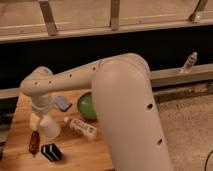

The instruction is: Place the ceramic cup over the eraser

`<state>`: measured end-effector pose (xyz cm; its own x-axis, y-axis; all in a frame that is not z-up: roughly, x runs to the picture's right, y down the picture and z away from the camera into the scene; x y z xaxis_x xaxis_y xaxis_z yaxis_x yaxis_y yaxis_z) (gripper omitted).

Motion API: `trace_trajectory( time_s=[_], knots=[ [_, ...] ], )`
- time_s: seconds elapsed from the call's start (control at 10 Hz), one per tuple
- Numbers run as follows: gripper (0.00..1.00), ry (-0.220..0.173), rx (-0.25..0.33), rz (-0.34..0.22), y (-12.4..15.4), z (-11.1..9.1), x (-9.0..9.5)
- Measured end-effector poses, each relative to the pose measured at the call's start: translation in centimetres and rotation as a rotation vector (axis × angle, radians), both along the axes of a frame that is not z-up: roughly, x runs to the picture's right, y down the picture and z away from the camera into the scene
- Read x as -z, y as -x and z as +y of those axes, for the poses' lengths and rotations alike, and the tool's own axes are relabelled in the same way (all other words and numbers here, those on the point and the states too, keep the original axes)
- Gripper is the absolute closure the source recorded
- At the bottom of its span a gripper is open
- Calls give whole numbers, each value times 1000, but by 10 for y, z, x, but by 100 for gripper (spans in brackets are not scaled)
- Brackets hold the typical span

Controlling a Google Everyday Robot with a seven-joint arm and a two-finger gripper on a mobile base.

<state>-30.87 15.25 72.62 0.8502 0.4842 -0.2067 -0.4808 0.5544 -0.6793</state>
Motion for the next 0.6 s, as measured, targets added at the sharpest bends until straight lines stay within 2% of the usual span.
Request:
trace_trajectory(
  time_s=[0.6],
  knots=[
    [20, 45, -10, -21, 7, 22, -13]
  ],
)
